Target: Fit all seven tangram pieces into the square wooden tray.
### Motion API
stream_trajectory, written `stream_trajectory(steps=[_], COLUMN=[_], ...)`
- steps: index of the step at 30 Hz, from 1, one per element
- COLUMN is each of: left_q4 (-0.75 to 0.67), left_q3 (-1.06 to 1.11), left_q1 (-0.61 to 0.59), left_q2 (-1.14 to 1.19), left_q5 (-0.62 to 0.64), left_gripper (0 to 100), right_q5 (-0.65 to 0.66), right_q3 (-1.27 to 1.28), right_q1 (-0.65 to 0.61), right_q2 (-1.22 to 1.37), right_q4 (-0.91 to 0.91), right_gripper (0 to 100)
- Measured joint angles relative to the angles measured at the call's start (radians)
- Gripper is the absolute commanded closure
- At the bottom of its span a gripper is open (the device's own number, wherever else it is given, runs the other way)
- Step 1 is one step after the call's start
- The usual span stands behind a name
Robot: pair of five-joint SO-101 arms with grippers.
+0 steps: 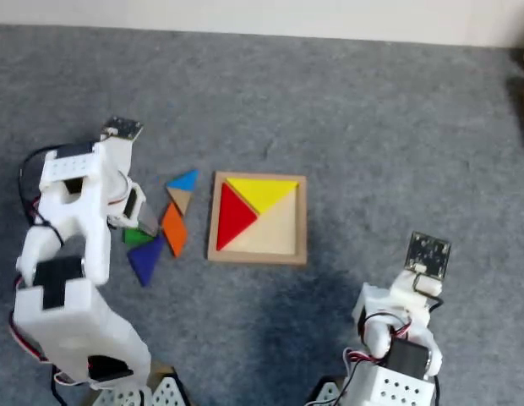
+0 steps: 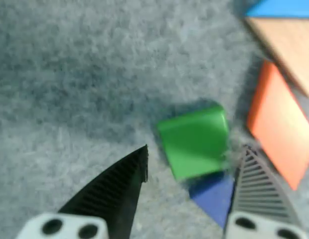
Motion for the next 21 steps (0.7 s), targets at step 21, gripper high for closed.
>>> stream_trajectory(steps=[21], left_q4=[0.135], left_q3=[-0.123], left_q1=[0.107], left_q2=[0.072], left_q5=[0.023], left_gripper=[85], right_q5=[0.000], right_q3=[0.000], right_q1=[0.000], right_q2=[0.000], right_q4=[0.000], right_gripper=[99.3])
